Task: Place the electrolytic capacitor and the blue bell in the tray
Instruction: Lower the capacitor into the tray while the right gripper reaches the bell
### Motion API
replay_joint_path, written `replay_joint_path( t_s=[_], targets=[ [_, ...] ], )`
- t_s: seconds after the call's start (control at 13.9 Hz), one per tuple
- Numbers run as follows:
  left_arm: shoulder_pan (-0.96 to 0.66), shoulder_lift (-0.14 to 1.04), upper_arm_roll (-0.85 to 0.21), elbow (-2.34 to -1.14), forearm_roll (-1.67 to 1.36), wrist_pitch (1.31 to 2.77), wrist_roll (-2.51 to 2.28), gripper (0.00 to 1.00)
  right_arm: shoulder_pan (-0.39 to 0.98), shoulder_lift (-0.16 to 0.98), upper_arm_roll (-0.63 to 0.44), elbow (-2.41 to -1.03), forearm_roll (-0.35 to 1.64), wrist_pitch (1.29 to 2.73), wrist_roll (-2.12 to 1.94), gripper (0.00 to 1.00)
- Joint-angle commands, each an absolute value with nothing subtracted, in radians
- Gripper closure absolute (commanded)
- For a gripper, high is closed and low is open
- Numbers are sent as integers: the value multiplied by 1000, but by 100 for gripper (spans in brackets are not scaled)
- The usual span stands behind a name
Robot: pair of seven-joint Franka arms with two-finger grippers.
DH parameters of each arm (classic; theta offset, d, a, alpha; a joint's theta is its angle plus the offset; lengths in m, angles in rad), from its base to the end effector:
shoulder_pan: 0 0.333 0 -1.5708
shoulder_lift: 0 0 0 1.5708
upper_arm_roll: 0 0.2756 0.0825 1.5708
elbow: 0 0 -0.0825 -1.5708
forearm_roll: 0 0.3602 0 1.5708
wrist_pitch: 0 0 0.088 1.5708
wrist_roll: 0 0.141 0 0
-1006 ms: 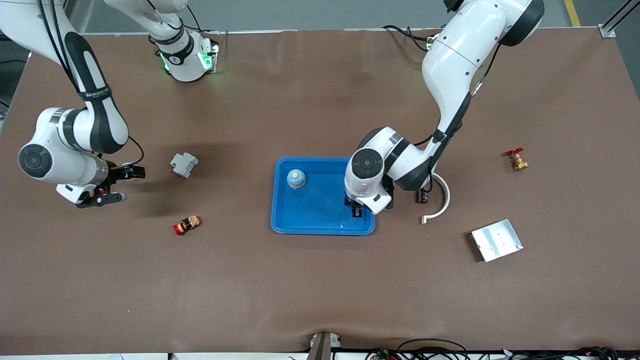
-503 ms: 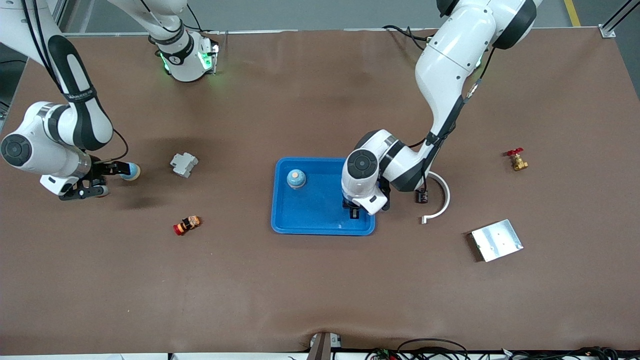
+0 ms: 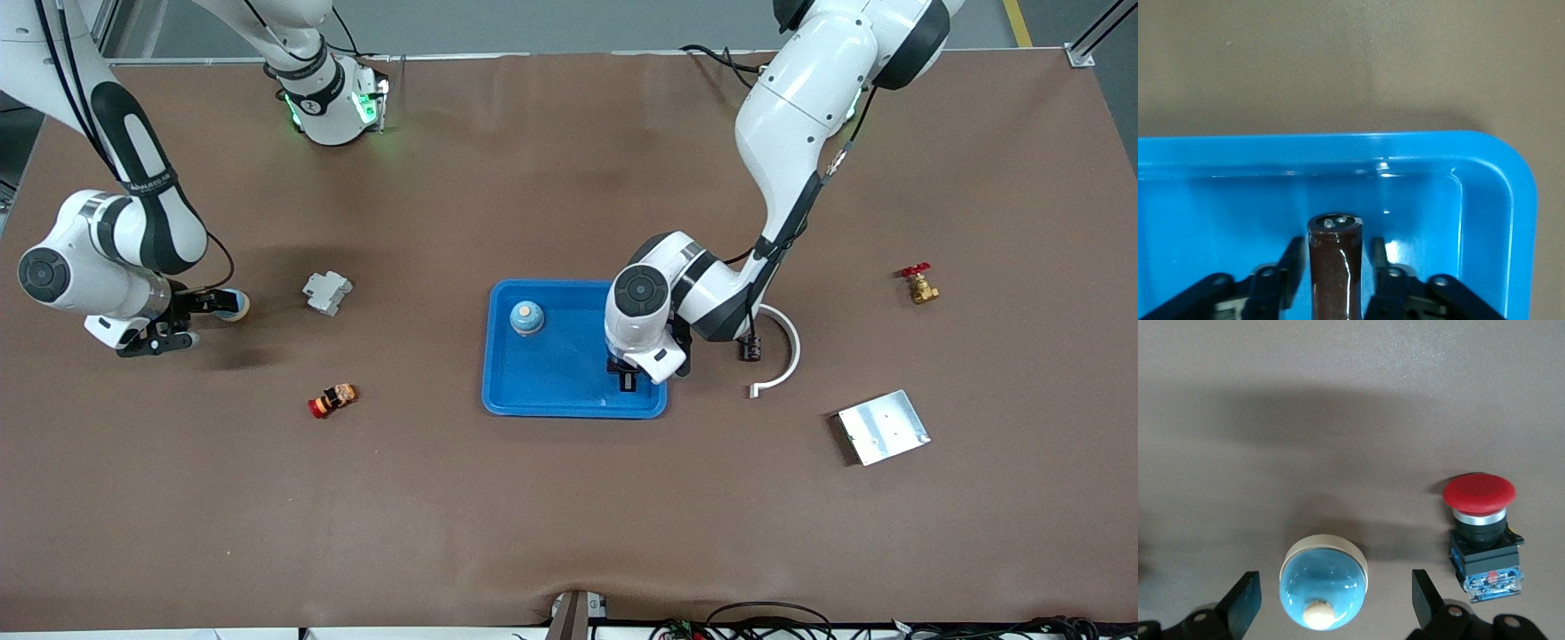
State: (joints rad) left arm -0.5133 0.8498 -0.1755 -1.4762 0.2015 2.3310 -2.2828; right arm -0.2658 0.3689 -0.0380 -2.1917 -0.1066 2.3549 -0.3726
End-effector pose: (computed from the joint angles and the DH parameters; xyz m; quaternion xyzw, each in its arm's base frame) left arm 0.5317 -0.4100 0.1320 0.7260 0.6875 0.0090 0.0099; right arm 0.4761 -0.1548 0.1488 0.9910 0.0760 -0.1103 0.0042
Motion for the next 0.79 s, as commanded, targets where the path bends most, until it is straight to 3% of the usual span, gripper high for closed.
replay_joint_path(
  t_s=[0.0, 0.72],
  targets=[
    [-523, 864, -164, -1450, 229, 2341, -2296, 0, -298, 386, -21, -2195, -129, 2375, -367, 0],
    [-479, 767, -186, -1405, 203, 2131, -2171, 0, -296, 425, -15, -2198, -117, 2370, -360, 0]
  ],
)
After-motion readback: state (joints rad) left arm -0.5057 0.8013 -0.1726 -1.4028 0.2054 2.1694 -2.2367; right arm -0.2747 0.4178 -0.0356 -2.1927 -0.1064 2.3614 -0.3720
